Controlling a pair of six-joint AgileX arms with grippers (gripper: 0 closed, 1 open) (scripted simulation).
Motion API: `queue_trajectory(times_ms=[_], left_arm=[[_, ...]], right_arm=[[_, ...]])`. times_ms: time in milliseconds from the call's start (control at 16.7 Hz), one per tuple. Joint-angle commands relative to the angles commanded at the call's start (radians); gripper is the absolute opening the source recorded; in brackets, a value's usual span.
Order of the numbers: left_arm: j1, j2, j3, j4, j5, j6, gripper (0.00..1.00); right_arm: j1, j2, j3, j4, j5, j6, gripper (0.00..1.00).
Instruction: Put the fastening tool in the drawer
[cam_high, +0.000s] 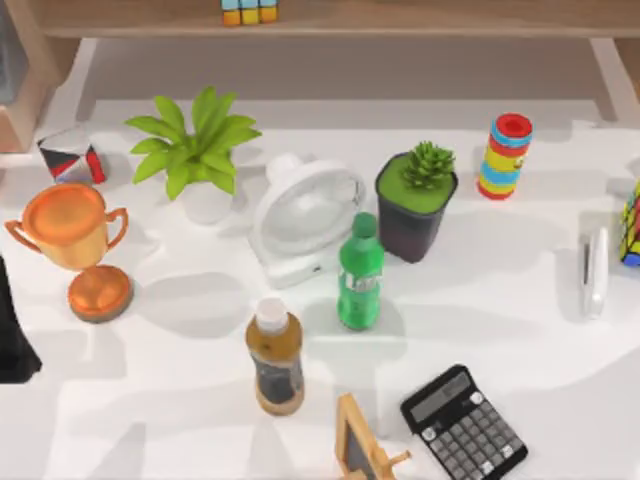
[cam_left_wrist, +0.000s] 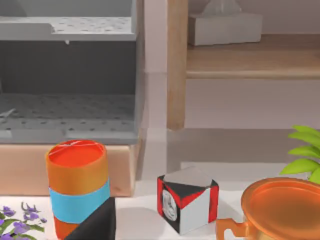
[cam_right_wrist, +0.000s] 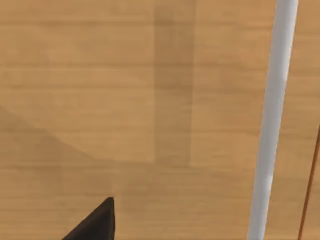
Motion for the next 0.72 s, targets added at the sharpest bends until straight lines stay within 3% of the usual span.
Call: queue_trajectory(times_ms=[240, 720], left_arm=[[0.000, 0.000, 0.000, 0.000, 0.000, 0.000, 1.00], [0.000, 0.000, 0.000, 0.000, 0.000, 0.000, 1.00]], right_arm=[[0.002, 0.004, 0.009, -0.005, 0.002, 0.000, 1.00], [0.002, 0.004, 0.009, -0.005, 0.002, 0.000, 0.40]])
